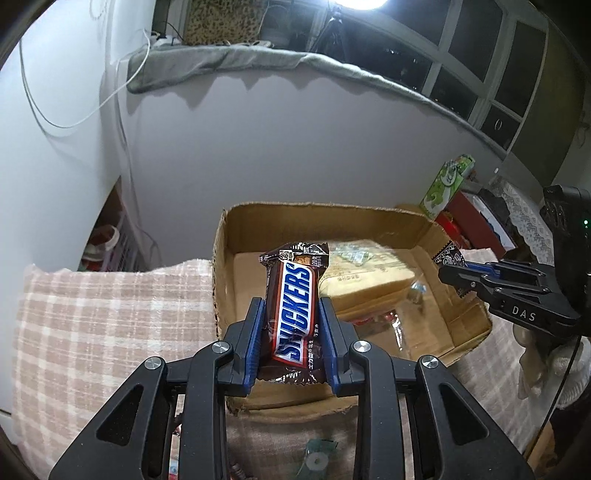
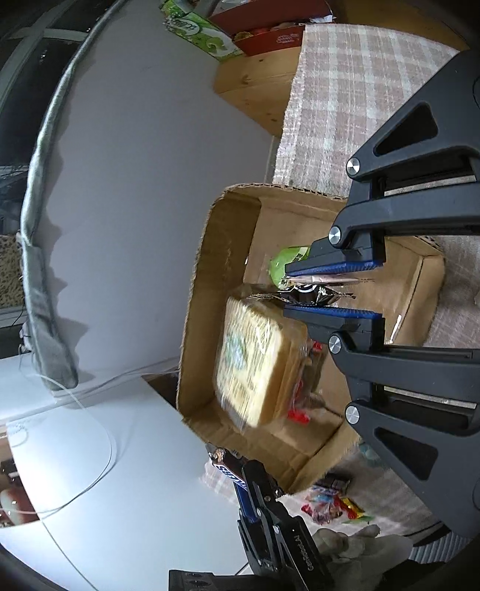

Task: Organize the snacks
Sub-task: 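Carry the Snickers bar and black packet into the box and open both tools, then release the blue-wrapped bar in the box and move both tools back to the table, then grasp the blue-wrapped chocolate bar with the right tool while the left tool grasps the green sweet, then carry the chocolate bar and green sweet into the box and open both tools, then move both tools back and grasp the teal mint packet with the left tool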

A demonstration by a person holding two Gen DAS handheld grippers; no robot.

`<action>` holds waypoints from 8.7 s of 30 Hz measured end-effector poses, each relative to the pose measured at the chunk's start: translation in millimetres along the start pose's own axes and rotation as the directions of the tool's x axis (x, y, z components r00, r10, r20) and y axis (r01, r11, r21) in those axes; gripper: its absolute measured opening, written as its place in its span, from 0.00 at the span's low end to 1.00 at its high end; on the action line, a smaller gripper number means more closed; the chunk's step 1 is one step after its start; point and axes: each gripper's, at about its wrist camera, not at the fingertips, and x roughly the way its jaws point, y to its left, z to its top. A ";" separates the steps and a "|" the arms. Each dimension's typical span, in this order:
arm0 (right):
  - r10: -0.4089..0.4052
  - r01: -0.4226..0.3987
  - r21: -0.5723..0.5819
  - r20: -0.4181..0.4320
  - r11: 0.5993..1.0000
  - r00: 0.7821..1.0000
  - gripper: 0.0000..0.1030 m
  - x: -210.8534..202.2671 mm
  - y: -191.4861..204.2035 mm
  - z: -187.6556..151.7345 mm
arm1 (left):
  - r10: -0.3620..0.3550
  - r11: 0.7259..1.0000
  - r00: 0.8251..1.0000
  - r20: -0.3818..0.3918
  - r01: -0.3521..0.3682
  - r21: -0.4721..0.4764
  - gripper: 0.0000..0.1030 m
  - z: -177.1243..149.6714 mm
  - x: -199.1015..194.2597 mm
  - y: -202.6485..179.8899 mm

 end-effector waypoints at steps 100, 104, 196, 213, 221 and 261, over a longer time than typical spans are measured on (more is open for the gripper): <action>0.203 -0.250 -0.154 -0.266 0.956 0.942 0.32 83.8 228.4 -46.0 | 0.156 0.985 0.986 -0.052 -0.159 -0.064 0.23 -177.9 -83.3 71.0; 0.204 -0.253 -0.163 -0.270 0.954 0.941 0.32 81.5 230.0 -49.8 | 0.159 0.985 0.986 -0.056 -0.162 -0.065 0.21 -180.6 -86.4 71.7; 0.050 -0.049 0.081 0.001 0.995 0.999 0.32 -23.7 -5.1 -13.0 | 0.049 0.997 0.997 0.053 -0.052 0.050 0.25 -8.3 -6.9 -20.7; 0.055 -0.061 0.074 0.081 0.995 0.995 0.64 -66.8 10.6 -18.7 | 0.046 0.997 0.987 0.152 -0.054 0.046 0.46 -19.1 -66.8 -16.3; 0.080 -0.083 0.022 0.121 0.996 0.989 0.64 -98.2 32.5 -34.0 | 0.044 0.998 0.976 0.214 -0.052 0.030 0.46 -43.0 -111.1 -6.5; 0.057 -0.076 -0.147 -0.130 0.986 0.990 0.50 -6.7 112.2 -136.3 | 0.023 0.991 0.995 -0.092 -0.011 0.133 0.32 -115.2 -6.6 -30.2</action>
